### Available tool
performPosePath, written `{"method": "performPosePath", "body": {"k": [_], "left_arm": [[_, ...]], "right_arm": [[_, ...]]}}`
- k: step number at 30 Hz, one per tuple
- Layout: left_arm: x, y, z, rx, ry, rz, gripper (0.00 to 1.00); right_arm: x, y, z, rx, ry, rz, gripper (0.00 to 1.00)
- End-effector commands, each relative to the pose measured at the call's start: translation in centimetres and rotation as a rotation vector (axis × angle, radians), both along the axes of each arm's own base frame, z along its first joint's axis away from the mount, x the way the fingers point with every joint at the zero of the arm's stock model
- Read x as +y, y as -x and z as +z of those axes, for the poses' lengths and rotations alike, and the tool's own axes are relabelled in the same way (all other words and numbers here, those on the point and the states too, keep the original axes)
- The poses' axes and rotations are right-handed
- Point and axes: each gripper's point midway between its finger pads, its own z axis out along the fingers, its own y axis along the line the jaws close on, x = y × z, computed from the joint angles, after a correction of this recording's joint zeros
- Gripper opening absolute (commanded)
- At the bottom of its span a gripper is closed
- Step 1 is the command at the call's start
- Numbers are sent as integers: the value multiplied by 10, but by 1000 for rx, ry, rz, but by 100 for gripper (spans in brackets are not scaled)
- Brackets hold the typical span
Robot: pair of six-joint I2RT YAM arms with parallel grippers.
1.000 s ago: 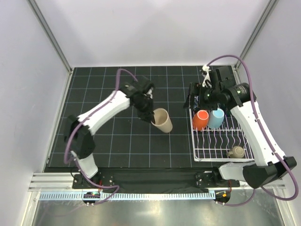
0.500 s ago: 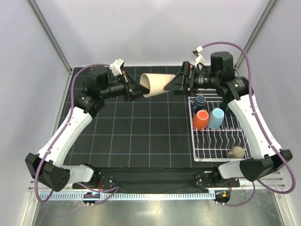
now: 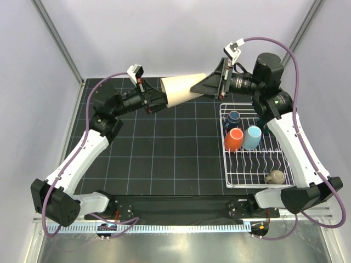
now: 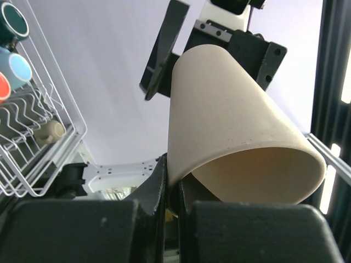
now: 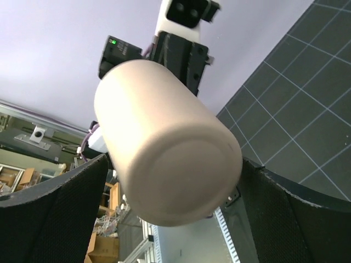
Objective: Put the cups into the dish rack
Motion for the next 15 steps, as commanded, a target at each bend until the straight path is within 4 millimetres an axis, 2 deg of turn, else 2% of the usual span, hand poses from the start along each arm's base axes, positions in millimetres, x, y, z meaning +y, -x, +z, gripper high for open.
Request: {"method": "performPosePath", "body": {"k": [1, 4, 9, 14, 15], "left_arm": [[6, 22, 24, -65, 84, -56, 0], [6, 21, 20, -50, 81, -58, 0], [5, 21, 20, -49, 83, -57, 0], [3, 19, 17, -34, 81, -68, 0], [4, 20, 17, -34, 83, -68, 0]], "right_arm": [[-1, 6, 30, -88, -76, 14, 98], [0, 6, 34, -95, -85, 23, 95], [0, 11, 28, -80, -82, 60, 89], [1, 12, 25, -81, -91, 67, 90], [1, 11, 23, -74, -93, 67, 94]]}}
